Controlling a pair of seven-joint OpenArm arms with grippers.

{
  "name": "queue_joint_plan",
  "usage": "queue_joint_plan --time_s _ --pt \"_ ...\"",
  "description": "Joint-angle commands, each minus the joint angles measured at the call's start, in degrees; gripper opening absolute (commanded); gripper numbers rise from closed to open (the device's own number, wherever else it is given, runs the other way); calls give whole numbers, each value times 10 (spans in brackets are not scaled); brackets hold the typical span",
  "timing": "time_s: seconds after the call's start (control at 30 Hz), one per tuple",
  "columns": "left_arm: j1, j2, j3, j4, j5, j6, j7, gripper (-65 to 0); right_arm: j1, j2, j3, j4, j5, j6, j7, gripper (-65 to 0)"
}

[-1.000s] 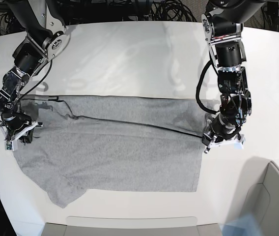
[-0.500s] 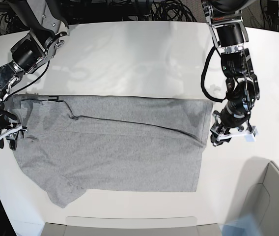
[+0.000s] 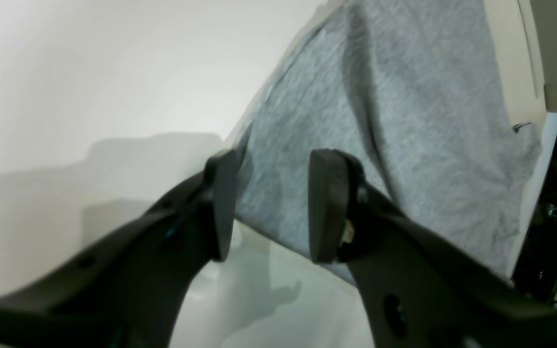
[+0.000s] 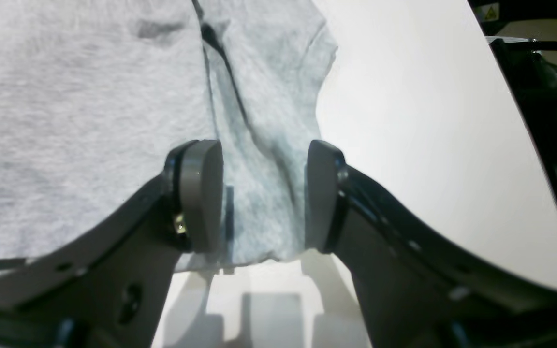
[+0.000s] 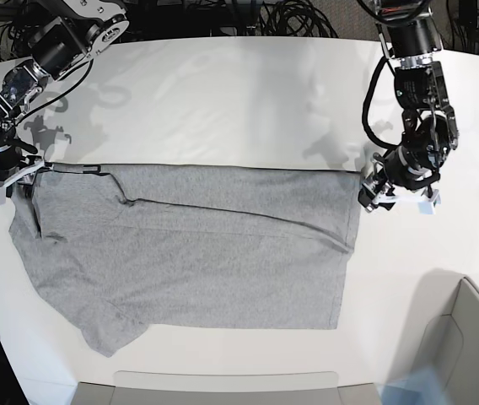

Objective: Fold the T-shirt properly
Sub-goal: 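Lower the folded edge onto the shirt and release both grippers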

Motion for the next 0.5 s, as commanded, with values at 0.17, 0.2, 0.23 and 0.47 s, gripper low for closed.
queue_joint_plan --time_s 0.17,0.2,0.23,0.47 --pt "-15 -45 88 -56 -3 5 -5 -394 10 10 11 11 11 9 15 -365" --pt "-15 -51 92 -61 -1 10 -6 -394 9 10 11 11 11 9 15 -365" --pt "-15 -51 92 -63 8 19 -6 -394 8 10 11 11 11 9 15 -365" --pt "-15 -53 93 -51 73 46 0 -394 8 10 11 11 11 9 15 -365"
